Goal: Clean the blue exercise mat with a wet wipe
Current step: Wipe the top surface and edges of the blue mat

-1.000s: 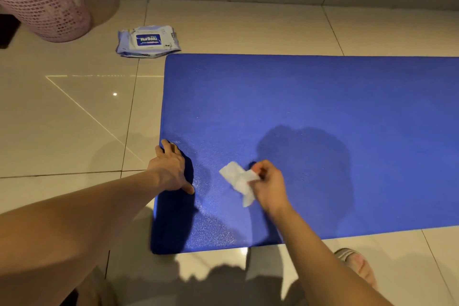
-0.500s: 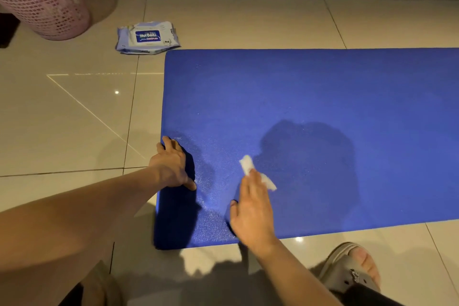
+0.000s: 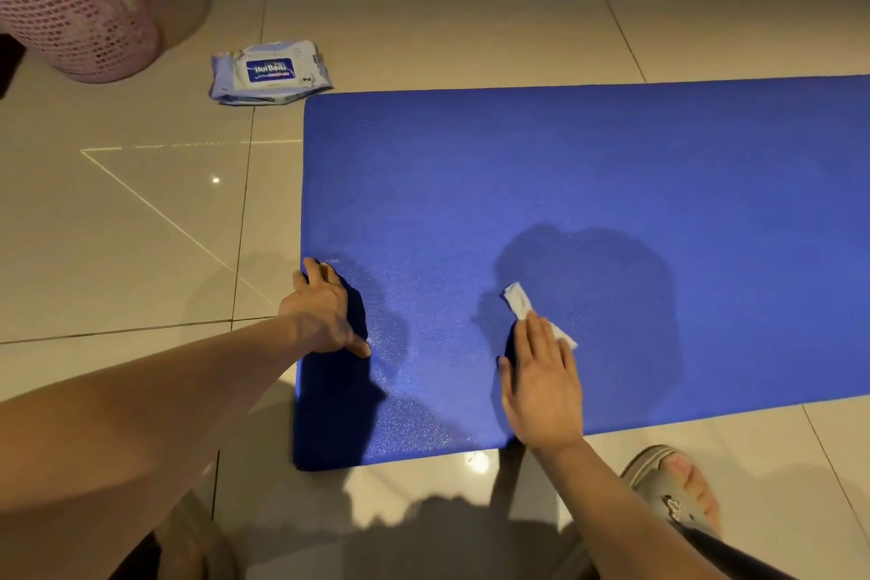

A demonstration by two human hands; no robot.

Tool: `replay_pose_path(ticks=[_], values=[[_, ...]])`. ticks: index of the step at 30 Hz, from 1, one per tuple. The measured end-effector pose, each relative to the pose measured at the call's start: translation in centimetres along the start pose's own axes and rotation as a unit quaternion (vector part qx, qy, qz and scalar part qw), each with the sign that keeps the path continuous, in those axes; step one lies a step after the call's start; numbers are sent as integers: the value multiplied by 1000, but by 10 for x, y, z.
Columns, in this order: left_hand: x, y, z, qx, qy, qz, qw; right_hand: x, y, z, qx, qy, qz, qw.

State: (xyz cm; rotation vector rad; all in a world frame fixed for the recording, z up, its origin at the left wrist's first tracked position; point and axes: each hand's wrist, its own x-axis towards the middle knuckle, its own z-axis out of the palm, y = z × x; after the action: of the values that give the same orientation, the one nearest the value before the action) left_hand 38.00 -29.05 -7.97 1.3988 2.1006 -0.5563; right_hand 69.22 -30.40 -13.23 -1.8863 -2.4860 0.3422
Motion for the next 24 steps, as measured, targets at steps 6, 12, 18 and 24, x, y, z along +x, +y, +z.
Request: replay_pose_path(ticks=[6,12,18,24], values=[[-1,-6,5,-23,9,2,1000,-17,-84,10,109,-6,11,994],[-15,-15,21,-17,52,24,998,-41,-122,17,83,-72,-164,980],[-49,-25,41,50,79,100,991,-23,-55,-8,-31,-88,-243,966],[-81,-7,60,143,29,101,984,-31,3,-11,-15,-33,-37,999]])
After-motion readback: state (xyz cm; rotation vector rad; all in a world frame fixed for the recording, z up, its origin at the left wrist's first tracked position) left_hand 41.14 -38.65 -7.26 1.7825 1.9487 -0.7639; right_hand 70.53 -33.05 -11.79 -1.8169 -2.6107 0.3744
